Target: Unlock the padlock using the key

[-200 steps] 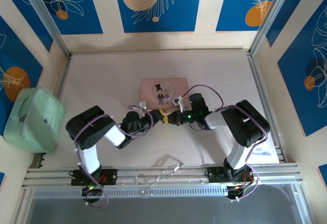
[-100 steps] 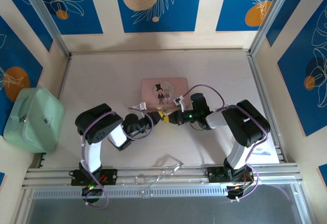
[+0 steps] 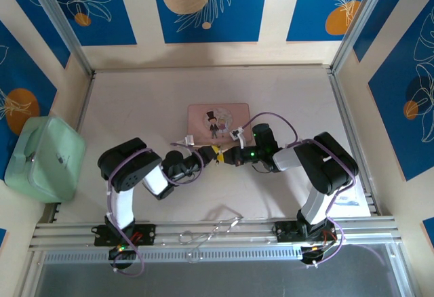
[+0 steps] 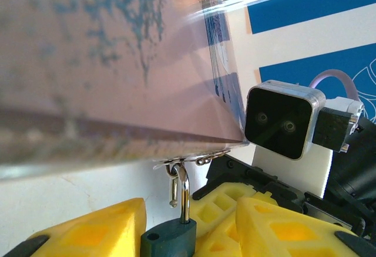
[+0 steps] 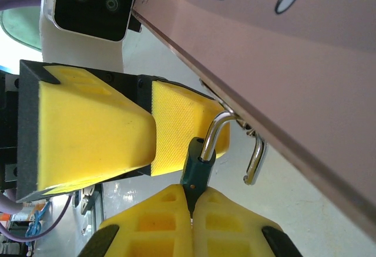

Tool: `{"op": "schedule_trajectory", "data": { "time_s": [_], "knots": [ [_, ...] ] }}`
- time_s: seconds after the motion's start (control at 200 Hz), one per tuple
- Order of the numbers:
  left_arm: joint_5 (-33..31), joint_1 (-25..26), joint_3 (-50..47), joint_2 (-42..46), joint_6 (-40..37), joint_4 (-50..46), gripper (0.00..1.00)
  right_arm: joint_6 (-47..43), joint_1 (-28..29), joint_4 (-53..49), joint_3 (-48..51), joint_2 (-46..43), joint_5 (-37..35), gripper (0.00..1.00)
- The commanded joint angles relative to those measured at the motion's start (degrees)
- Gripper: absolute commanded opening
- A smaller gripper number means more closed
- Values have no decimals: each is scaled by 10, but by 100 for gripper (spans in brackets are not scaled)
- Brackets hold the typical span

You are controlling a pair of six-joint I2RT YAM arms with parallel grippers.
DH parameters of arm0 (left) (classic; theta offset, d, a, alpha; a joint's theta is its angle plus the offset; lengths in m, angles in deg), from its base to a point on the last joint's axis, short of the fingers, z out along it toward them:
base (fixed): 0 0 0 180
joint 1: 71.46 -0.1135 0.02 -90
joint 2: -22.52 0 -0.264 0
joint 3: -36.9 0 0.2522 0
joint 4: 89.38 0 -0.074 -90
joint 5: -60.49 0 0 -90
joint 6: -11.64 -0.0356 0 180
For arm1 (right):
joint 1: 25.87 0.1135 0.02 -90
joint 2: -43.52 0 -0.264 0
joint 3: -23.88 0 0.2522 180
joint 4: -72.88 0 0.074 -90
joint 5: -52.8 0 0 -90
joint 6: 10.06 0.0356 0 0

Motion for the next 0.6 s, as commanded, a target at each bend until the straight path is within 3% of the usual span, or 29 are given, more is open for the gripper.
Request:
{"op": "schedule_trajectory", "data": {
  "time_s": [0.0, 0.135, 0.49, 0.595],
  "knots": [
    [117, 31, -14, -58, 102, -149, 44, 15, 17, -18, 12, 17, 34, 0],
    [120, 31, -19, -48, 100, -178, 42, 17, 15, -15, 13, 17, 34, 0],
    [132, 47, 12, -10, 69, -258, 4, 17, 17, -23, 10, 16, 25, 0],
    [124, 46, 9, -14, 81, -248, 0, 17, 19, -34, 12, 7, 9, 2]
  ]
}}
